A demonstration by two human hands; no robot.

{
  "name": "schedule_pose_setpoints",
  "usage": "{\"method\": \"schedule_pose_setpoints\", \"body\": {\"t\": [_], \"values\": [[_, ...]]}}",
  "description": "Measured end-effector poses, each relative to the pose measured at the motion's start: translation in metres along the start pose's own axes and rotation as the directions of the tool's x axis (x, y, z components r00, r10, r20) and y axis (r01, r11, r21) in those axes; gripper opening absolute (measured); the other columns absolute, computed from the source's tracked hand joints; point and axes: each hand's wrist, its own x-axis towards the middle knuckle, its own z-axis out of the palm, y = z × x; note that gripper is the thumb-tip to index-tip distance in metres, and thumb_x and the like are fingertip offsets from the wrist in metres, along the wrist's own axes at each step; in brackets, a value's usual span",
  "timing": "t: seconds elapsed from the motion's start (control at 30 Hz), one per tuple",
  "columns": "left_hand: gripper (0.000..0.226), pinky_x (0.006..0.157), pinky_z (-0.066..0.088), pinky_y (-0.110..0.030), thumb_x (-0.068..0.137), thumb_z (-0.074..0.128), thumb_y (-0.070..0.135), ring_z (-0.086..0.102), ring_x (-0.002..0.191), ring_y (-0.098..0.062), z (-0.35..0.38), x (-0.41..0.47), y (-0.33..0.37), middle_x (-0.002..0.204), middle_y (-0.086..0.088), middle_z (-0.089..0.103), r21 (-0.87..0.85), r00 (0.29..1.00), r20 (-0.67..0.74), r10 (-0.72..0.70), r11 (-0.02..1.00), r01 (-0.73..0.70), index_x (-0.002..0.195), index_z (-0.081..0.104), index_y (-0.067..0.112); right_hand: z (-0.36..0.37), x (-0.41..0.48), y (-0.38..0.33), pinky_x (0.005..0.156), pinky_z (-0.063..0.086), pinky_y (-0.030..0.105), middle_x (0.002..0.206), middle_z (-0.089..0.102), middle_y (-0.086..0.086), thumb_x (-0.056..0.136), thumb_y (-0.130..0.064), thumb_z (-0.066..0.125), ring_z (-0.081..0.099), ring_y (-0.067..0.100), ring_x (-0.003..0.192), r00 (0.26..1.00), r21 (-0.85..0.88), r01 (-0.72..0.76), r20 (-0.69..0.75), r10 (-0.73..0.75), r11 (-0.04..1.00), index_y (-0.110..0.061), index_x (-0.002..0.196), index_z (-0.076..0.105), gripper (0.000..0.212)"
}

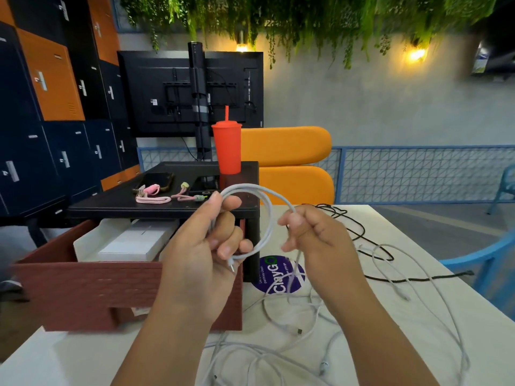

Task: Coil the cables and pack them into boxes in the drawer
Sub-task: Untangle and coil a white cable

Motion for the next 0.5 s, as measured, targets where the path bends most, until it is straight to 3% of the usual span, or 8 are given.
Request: {"method": "schedule_pose_setpoints", "body": {"t": [0.17, 0.27, 0.4, 0.5], "values": [[0.029, 0.042, 0.041, -0.02, 0.075, 0.05, 0.031, 0.027, 0.032, -0.005, 0.0, -0.003, -0.001, 0.04, 0.008, 0.022, 0.065, 0.973, 0.126, -0.194, 0.98, 0.187, 0.061, 0.065, 0.011, -0.017, 0.007, 0.003, 0.049, 0.038, 0.011, 0.046, 0.046, -0.012, 0.095, -0.021, 0.047, 0.041, 0.002, 0.049, 0.959, 0.029, -0.017, -0.282, 0.025, 0.999, -0.025, 0.07, 0.06, 0.028], [0.03, 0.042, 0.043, -0.022, 0.078, 0.048, 0.031, 0.029, 0.031, -0.006, 0.002, -0.004, -0.003, 0.039, 0.007, 0.023, 0.067, 0.957, 0.151, -0.249, 0.968, 0.242, 0.059, 0.06, 0.011, -0.026, 0.01, 0.006, 0.048, 0.035, 0.023, 0.047, 0.044, -0.011, 0.093, -0.023, 0.052, 0.036, 0.003, 0.046, 0.945, -0.006, -0.028, -0.327, 0.025, 1.0, -0.02, 0.073, 0.062, 0.023], [0.031, 0.049, 0.048, -0.021, 0.089, 0.045, 0.03, 0.037, 0.035, -0.006, -0.006, 0.002, 0.001, 0.042, 0.007, 0.031, -0.165, 0.969, 0.171, -0.181, 0.964, 0.209, 0.07, 0.059, 0.011, -0.034, 0.01, 0.007, 0.046, 0.033, 0.012, 0.047, 0.048, -0.013, 0.089, -0.025, 0.058, 0.042, 0.001, 0.045, 0.985, -0.129, -0.061, -0.17, 0.038, 0.99, -0.021, 0.071, 0.062, 0.019], [0.028, 0.056, 0.052, -0.021, 0.085, 0.045, 0.027, 0.044, 0.039, -0.006, -0.017, 0.008, 0.008, 0.047, 0.007, 0.037, -0.267, 0.99, 0.134, -0.053, 0.96, 0.088, 0.078, 0.065, 0.009, -0.034, 0.008, 0.005, 0.053, 0.036, 0.02, 0.055, 0.052, -0.004, 0.089, -0.028, 0.056, 0.043, 0.005, 0.051, 0.997, -0.343, -0.054, 0.041, 0.072, 0.938, -0.028, 0.072, 0.062, 0.018]]}}
